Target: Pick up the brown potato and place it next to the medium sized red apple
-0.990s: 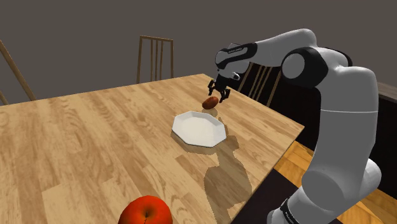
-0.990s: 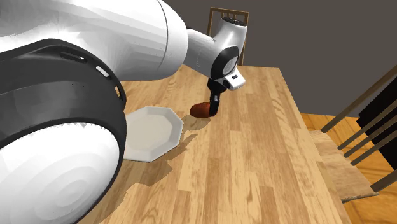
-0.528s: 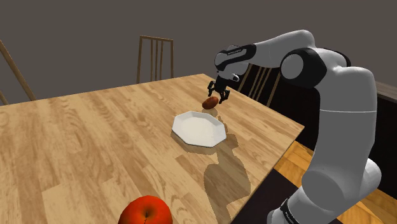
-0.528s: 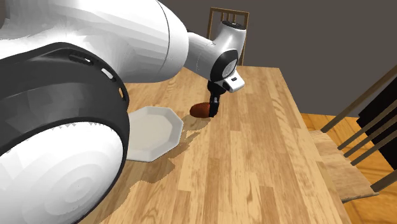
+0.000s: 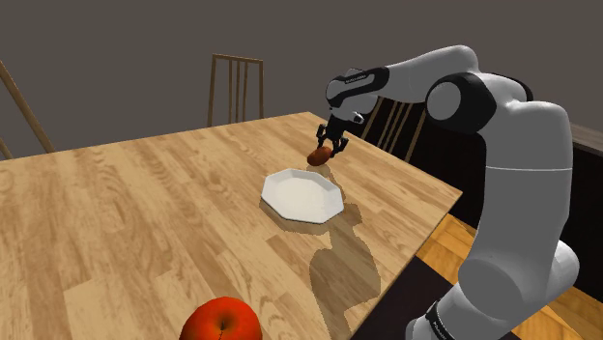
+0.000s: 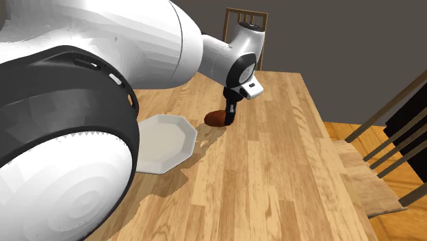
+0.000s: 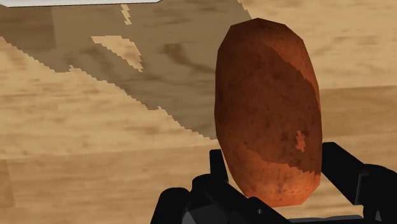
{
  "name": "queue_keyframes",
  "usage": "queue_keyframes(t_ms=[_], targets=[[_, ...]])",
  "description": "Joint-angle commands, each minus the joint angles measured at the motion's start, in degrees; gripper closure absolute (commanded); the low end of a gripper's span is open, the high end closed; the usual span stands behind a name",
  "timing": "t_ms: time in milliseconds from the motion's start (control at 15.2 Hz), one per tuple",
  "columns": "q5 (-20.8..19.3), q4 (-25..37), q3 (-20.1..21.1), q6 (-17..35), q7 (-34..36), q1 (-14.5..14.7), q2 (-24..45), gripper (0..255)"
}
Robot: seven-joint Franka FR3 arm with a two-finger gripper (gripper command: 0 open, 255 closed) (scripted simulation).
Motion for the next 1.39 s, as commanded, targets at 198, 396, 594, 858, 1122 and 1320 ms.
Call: queue_keyframes(t_ms=[198, 396, 594, 858, 1122, 1320], targets=[[-0.1, 0.3, 0.0, -0.6, 0.1, 0.0, -0.3, 255], [-0.3, 1.3, -0.1, -2.5, 0.5, 0.0, -1.2, 255], [-0.5, 2.4, -0.2, -4.4, 0.8, 0.0, -1.9, 255], [-0.7, 4.1, -0.3, -7.0, 1.2, 0.0, -2.8, 255], [-0.9, 6.2, -0.3, -9.6, 1.6, 0.0, -3.5, 255], [-1.1, 7.9, -0.4, -11.7, 2.0, 0.0, -3.9, 255]])
